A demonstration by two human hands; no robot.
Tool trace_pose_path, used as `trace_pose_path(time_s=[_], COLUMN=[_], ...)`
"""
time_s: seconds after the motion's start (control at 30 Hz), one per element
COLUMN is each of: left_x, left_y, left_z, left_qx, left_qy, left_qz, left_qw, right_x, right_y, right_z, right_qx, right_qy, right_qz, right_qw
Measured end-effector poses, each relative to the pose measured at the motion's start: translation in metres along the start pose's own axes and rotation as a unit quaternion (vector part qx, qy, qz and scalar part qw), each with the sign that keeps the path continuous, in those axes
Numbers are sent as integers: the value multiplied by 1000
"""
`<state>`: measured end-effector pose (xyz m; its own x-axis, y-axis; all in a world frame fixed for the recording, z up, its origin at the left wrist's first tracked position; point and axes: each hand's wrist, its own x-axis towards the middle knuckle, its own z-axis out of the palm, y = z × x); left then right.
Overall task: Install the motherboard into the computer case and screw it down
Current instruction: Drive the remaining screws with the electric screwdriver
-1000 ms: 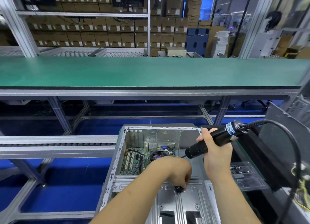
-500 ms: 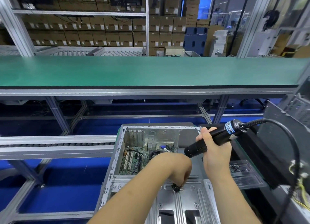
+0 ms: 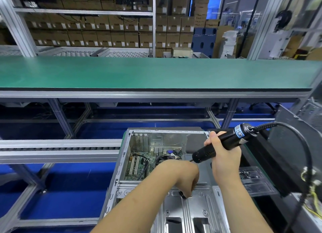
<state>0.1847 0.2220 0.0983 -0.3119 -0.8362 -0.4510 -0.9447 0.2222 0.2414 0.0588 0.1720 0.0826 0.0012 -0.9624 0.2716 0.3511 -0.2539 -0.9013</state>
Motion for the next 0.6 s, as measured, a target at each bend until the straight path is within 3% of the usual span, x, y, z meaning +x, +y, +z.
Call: trace_pose_path(time_s=[0.6], left_x=[-6], left_y=[8], left_z=[-7], left_qx=[126], left_qy=[23], left_qz=[-26], left_qw=[991], right_x=[-1], right_y=[0], right_z=[-2], right_qx=[-3], right_qy=[13], right_qz=[0], right_qw=[1000])
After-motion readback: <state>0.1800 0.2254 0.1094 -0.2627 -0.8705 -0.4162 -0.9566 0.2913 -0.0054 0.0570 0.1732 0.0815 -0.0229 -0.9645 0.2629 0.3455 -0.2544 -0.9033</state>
